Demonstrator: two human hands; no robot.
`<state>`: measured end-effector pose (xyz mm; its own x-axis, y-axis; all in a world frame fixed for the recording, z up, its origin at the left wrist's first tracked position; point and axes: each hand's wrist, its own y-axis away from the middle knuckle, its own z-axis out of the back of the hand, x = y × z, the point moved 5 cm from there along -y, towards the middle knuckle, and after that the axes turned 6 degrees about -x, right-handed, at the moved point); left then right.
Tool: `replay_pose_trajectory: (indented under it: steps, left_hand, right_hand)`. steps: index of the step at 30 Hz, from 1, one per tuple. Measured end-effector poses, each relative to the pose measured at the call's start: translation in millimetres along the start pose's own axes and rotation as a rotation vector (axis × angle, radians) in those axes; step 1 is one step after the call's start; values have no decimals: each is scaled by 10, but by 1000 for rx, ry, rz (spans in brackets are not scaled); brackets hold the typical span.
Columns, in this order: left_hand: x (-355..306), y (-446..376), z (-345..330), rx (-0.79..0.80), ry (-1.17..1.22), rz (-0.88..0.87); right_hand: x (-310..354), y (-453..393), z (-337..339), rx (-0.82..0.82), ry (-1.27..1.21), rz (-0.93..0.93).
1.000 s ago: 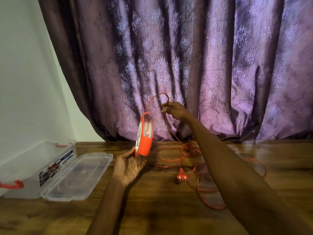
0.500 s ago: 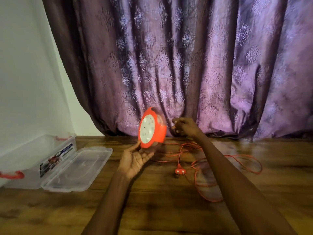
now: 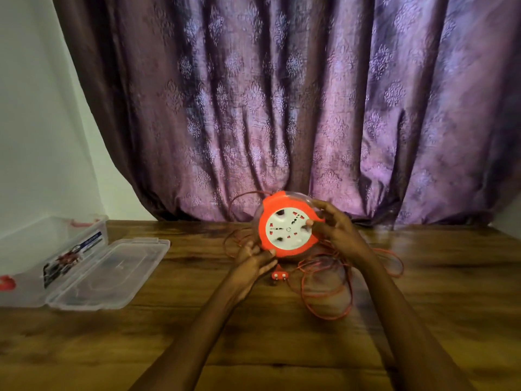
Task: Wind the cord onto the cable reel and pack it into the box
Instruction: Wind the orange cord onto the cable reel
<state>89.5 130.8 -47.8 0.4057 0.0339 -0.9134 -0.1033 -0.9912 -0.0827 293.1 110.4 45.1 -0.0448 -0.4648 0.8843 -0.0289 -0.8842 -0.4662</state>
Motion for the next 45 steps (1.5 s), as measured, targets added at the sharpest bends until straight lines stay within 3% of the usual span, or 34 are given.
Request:
replay_pose_trajectory:
  steps: [4, 9, 11, 16, 20, 24, 27, 31, 33, 35, 36, 38, 40, 42, 45]
  left_hand:
    - [39, -4, -79, 48, -66, -51]
    - [-11, -19, -88, 43, -98, -104]
    - [-20, -31, -48, -9, -92, -96]
    - [-186, -12, 81, -129, -122, -154]
    - [-275, 40, 97, -182, -146, -230]
    - [-235, 46, 73, -164, -98, -223]
    - [-164, 39, 24, -150, -187, -270]
    - [-76, 41, -11, -164, -284, -303]
    - [-32, 38, -21, -148, -299, -304]
    - [5, 46, -51, -136, -322, -310]
    - [12, 46, -59, -143, -337, -319]
    - [5, 36, -52, -174, -347, -343]
    - [-26, 2, 3, -225, -287, -347]
    - [-43, -48, 72, -237, -162, -288]
    - [-134, -69, 159, -227, -56, -219]
  right_hand:
    - [78, 49, 139, 43, 76, 64]
    - [-79, 22, 186, -152, 90, 75]
    - [-146, 27, 146, -207, 329, 182]
    - [-195, 174, -204, -70, 1020, 603]
    - [-159, 218, -482, -38, 1319, 620]
    - [-167, 244, -592, -107, 1460, 602]
    - [-182, 246, -601, -180, 1490, 526]
    - [-222, 238, -528, -300, 1313, 194]
    - [-270, 241, -440, -422, 899, -133]
    - [-405, 269, -480, -450, 157, -478]
    - [-457, 290, -519, -425, -56, -606]
    - [-504, 314, -550, -349, -180, -690]
    - [-491, 297, -504, -296, -149, -642]
    - [-391, 263, -379, -297, 100, -440]
    - [-142, 208, -241, -328, 877, 217]
